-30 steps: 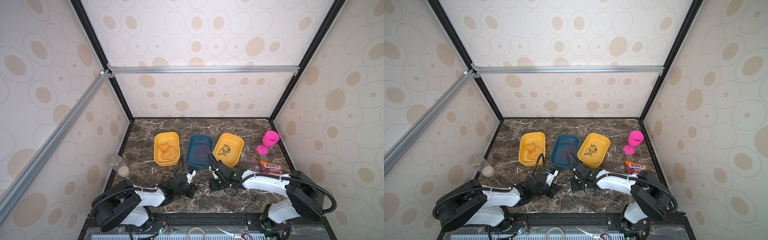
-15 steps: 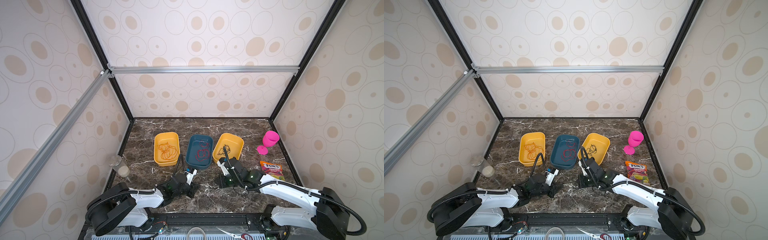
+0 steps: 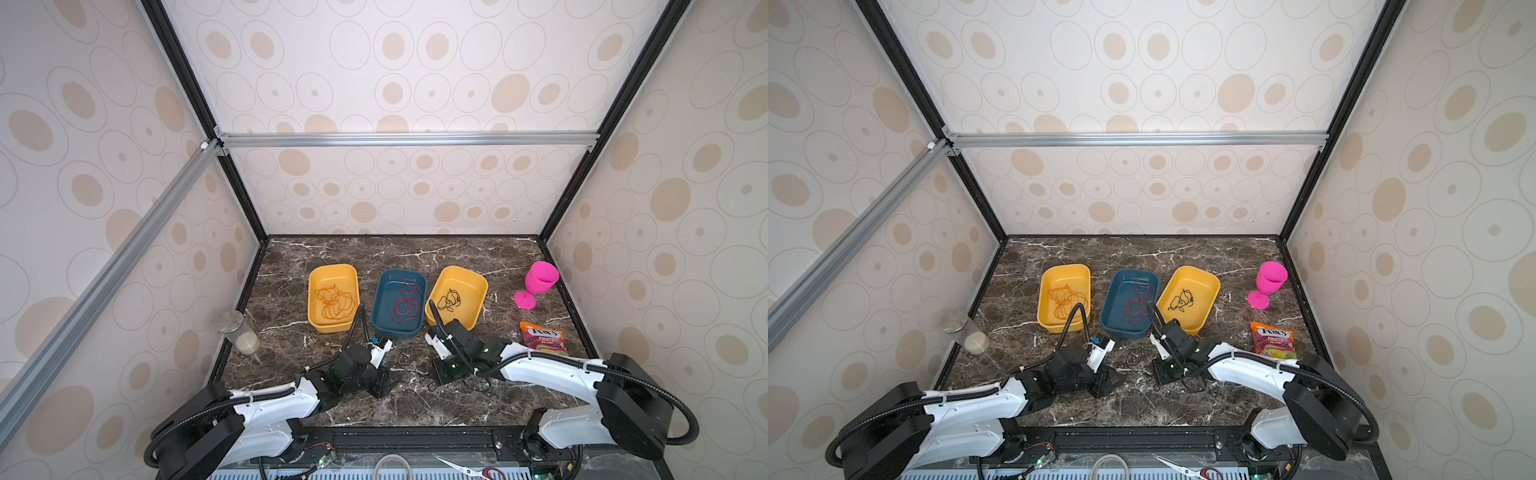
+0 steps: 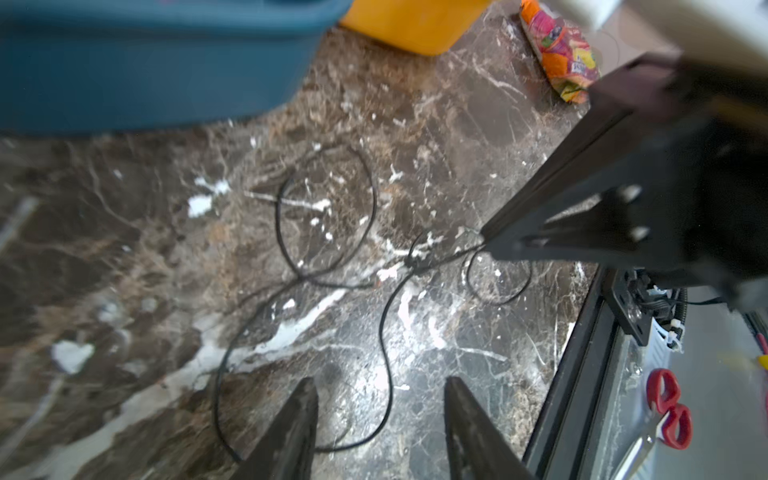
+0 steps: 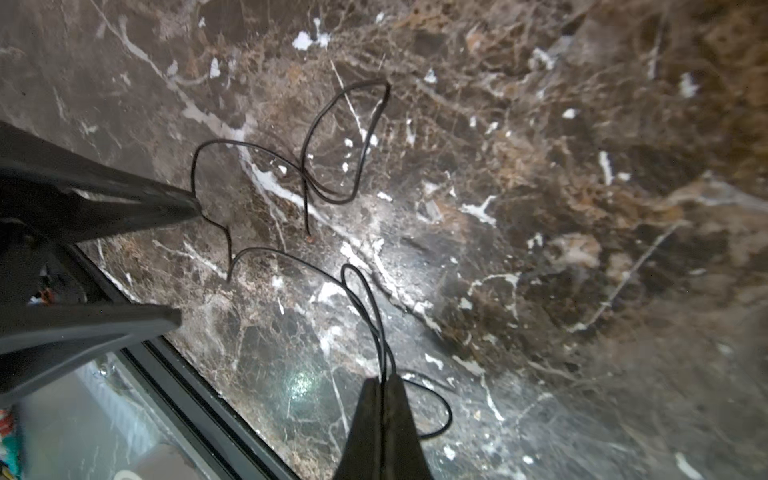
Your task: Untangle the cables
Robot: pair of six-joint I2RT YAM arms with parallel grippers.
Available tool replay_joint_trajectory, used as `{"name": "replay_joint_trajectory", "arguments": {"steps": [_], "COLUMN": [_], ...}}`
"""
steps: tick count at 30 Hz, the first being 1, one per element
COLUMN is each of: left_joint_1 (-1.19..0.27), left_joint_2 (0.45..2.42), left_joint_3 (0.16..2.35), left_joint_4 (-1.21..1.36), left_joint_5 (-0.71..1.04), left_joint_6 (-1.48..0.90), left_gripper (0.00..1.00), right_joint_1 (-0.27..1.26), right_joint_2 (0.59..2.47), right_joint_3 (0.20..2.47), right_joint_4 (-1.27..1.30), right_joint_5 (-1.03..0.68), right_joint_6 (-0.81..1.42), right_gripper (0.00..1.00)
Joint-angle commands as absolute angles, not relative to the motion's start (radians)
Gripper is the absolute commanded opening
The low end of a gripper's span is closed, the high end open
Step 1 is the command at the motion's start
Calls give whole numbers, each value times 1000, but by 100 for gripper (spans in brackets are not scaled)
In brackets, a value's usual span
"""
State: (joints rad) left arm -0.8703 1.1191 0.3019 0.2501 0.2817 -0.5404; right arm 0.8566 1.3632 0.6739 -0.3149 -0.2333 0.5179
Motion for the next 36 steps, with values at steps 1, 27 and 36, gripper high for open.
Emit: {"name": "replay_joint_trajectory", "arguments": {"steps": [1, 27, 36], "left_joint_1": [-867, -878, -877], "left_joint_2": [1067, 1388, 1383], "left_joint_3": [364, 376, 341], "left_joint_4": [175, 515, 588], "left_joint_5": [245, 421, 414], "left_joint_6": [-460, -340, -407], "left_gripper": [53, 30, 3], "right_joint_1": [873, 876, 876], "right_joint_2": [1371, 1287, 1246], "right_joint_3": [697, 680, 648], "right_joint_4": [-333, -263, -287], "right_joint_5": [-247, -443, -364], "right_joint_6": [465, 371, 398], "right_gripper": [0, 3, 35]}}
